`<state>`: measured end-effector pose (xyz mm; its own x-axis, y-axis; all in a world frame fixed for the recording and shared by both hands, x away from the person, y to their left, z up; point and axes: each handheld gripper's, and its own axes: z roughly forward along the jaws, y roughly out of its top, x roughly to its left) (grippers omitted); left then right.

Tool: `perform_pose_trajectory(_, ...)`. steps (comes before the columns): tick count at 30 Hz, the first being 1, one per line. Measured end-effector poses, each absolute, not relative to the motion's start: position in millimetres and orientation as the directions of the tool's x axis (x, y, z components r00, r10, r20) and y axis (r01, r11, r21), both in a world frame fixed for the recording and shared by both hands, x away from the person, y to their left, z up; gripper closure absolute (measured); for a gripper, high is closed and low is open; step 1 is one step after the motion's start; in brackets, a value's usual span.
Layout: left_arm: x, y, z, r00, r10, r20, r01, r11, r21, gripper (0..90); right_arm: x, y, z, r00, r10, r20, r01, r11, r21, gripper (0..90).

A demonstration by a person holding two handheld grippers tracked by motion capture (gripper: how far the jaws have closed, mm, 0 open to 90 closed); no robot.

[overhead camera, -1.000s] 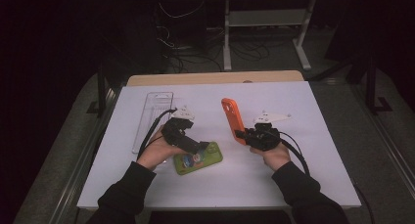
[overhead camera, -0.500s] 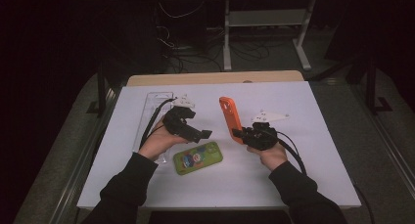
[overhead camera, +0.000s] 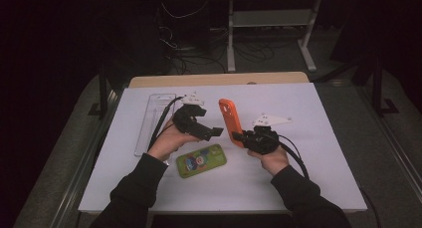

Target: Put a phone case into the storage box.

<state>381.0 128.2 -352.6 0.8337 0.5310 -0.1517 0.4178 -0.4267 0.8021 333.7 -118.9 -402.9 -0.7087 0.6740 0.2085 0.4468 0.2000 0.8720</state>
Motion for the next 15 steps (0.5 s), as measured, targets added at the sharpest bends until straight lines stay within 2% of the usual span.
perform_pose_trajectory(15,379,125,-353,0.835,0.525,-0.164,0.408,-0.391,0.825,0.0,322,-95,-405,-0.752,0.626,0.205,0.427,0.226,0.876,78.6)
